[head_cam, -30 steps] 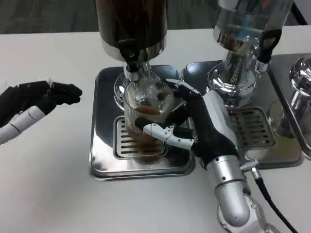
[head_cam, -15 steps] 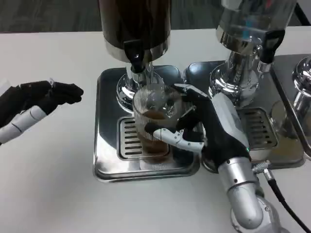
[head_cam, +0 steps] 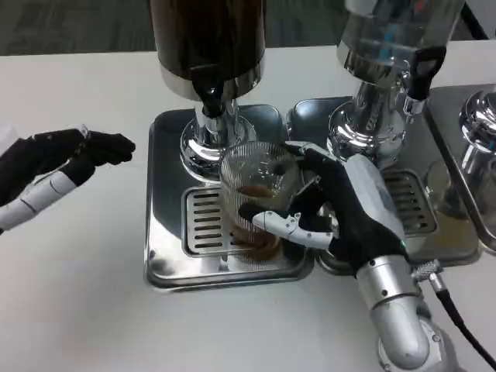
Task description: Grasp the cup under the faucet to collect the drink, then remove the cup.
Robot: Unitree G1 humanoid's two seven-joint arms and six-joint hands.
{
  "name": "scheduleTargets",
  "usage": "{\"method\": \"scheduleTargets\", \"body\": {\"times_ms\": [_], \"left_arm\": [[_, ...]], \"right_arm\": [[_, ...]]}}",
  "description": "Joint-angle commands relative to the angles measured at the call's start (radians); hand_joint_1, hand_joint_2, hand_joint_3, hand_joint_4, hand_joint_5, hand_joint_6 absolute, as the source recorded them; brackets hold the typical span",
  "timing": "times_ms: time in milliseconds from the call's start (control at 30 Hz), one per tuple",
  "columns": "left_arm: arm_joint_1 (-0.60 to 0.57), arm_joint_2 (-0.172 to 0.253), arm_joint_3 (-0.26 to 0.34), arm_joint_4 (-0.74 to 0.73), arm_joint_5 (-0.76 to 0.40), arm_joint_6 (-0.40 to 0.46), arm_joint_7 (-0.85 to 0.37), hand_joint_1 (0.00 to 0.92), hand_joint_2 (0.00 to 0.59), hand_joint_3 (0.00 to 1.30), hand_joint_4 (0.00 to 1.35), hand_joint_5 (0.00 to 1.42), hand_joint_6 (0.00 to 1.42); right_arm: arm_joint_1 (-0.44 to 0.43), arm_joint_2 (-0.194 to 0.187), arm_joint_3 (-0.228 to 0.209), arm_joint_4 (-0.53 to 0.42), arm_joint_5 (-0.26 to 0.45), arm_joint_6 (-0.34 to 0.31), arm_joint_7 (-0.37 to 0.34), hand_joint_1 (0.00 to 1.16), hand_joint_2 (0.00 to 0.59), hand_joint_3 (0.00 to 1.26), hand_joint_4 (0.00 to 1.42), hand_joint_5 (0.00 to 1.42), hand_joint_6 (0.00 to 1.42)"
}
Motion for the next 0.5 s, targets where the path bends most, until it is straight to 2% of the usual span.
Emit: {"method": "scheduleTargets", "body": {"times_ms": [33,500], "left_arm": [[0.007,0.001,-0.012,-0.002,0.024,-0.026,0.011,0.000,0.135,0.41,0.36,0.35,0.35],[0.047,0.016,-0.036,-0.026,0.052,-0.114,0.018,0.000,0.127,0.34,0.28,0.27,0.32]], "right_arm": [[0.007,-0.004,-0.011,-0.064,0.005,-0.001,0.006,0.73,0.228,0.60,0.73,0.82,0.82],[0.055,-0.030,-0.034,-0.161,0.008,0.033,0.048,0.74,0.230,0.61,0.73,0.83,0.84]]}}
